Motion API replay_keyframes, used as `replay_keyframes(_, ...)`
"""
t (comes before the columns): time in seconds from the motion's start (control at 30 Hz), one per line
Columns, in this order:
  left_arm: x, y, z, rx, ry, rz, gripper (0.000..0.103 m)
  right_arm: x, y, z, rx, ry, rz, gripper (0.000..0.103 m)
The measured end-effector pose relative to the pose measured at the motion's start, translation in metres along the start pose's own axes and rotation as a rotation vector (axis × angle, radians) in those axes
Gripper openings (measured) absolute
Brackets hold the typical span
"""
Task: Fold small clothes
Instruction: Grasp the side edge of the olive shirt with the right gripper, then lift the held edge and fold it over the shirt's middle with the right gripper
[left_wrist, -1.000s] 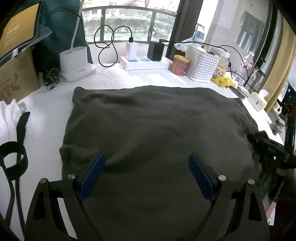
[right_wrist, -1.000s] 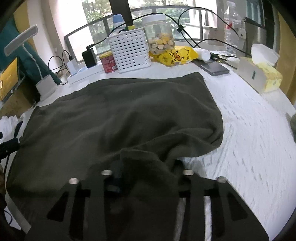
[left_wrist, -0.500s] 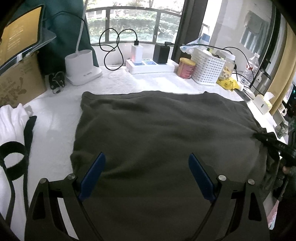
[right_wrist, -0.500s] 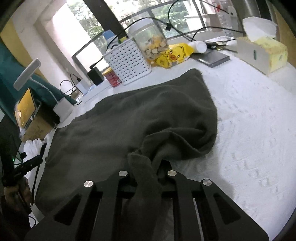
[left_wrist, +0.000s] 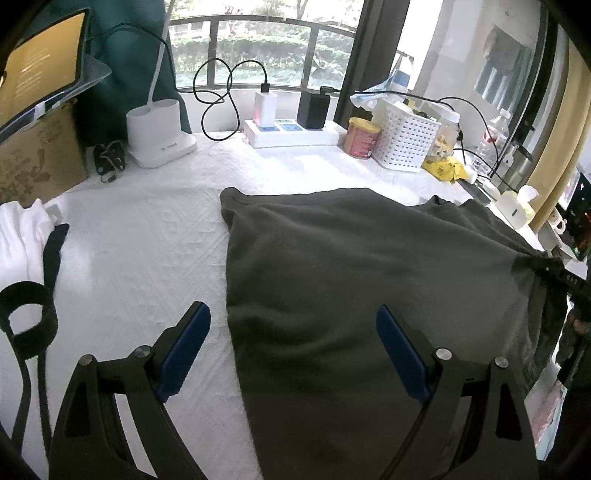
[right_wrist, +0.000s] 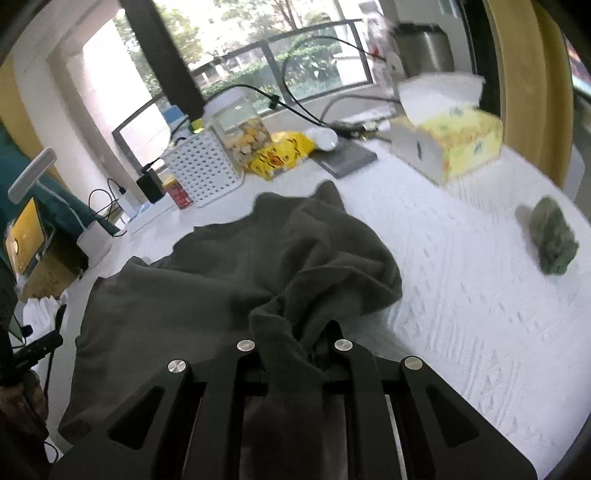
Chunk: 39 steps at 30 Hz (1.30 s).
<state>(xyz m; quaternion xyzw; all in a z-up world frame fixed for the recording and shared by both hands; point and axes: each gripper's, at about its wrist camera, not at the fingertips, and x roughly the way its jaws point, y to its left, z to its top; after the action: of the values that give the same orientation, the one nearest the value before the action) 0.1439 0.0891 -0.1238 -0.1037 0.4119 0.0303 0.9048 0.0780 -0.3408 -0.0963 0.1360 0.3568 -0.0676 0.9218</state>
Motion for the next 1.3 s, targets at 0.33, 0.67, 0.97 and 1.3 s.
replay_keyframes(0.33, -0.016, 0.026, -0.005, -0.028, -0.052, -0.004, 0.091, -0.012, 0.081, 0.012, -0.142, -0.029, 0.056, 0.012)
replay_keyframes(0.67, -0.029, 0.053, -0.017, -0.074, -0.082, -0.025, 0.091, 0.008, 0.179, -0.009, -0.303, 0.050, 0.165, 0.012)
replay_keyframes(0.97, -0.034, 0.073, -0.035, -0.102, -0.081, -0.038, 0.091, 0.037, 0.239, -0.048, -0.408, 0.144, 0.203, 0.011)
replay_keyframes(1.3, -0.038, 0.093, -0.050, -0.131, -0.074, -0.031, 0.091, 0.061, 0.289, -0.091, -0.512, 0.246, 0.229, 0.011)
